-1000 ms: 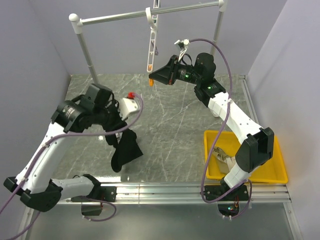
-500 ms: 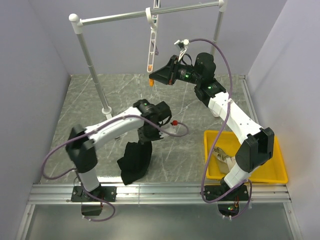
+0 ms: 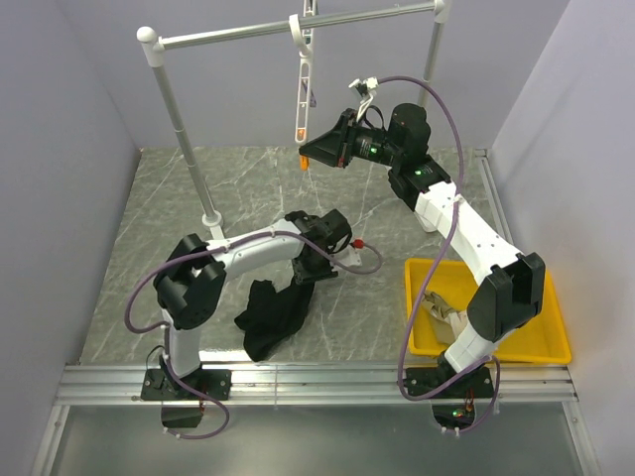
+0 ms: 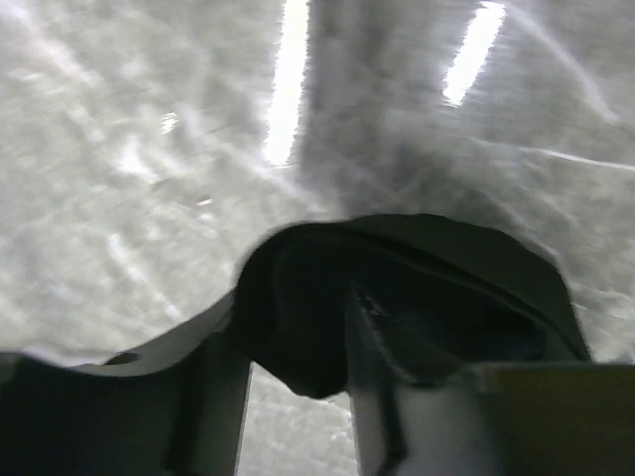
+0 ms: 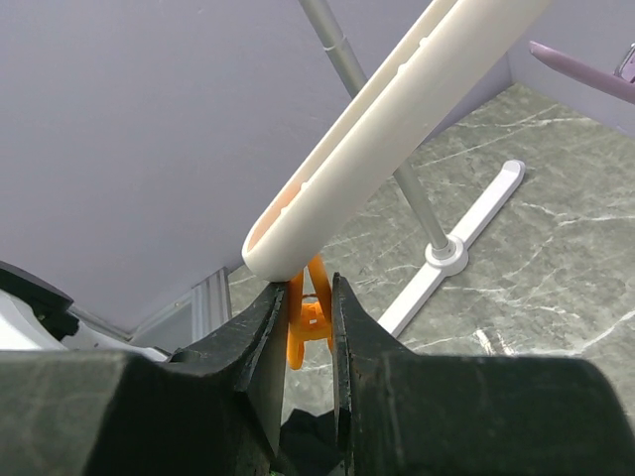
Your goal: Clip the underwear to the hanger
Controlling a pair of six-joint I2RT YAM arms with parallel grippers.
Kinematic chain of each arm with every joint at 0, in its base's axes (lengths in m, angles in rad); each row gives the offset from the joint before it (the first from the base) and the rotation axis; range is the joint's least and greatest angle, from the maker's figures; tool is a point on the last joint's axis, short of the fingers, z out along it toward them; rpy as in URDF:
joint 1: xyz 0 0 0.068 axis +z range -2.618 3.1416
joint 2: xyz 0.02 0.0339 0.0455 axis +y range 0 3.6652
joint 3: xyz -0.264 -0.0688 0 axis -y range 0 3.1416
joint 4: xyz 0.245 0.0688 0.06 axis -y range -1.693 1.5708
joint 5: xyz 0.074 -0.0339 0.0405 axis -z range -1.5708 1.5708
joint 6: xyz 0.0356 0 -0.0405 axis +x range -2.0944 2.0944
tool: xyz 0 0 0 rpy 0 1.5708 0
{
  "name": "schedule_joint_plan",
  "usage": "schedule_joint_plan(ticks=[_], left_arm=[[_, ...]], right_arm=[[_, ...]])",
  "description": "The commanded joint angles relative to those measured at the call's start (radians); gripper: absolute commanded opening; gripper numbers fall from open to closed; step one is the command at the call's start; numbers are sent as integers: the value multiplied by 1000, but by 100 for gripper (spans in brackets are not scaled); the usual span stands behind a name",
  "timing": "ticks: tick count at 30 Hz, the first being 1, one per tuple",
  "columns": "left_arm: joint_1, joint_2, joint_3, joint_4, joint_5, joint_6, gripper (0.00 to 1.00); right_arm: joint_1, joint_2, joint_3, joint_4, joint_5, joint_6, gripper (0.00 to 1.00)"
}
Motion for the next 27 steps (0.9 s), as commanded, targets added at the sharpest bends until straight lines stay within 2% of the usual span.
schedule_joint_plan(ticks=[1,3,4,12,14,18,24,26,27], left_arm=[[5,-98,-45,40,136,43,48],[11,-135,-74,31,166,41,52],[14,-157,-82,30,207,43,62],[123,-256,-157,57,402,29,67],[175,-300,-186,102,472,63,68],[216,-369,-300,217,493,120,74],[281,-282,-260,220,500,-15,73],[324,-290,-262,194,535,-35,71],[334,-305,-268,148,598,-20,69]], right_arm=[[-12,-38,37,-2,11,-8,0],[-15,-37,30,7,7,1,0],[-14,-35,29,12,7,6,0],[-14,-35,32,15,5,14,0],[-14,-35,32,15,5,15,0],[-14,-32,30,24,4,24,0],[-15,-37,32,12,5,15,0],[-15,-38,29,7,8,8,0],[-15,-40,29,6,7,8,0]])
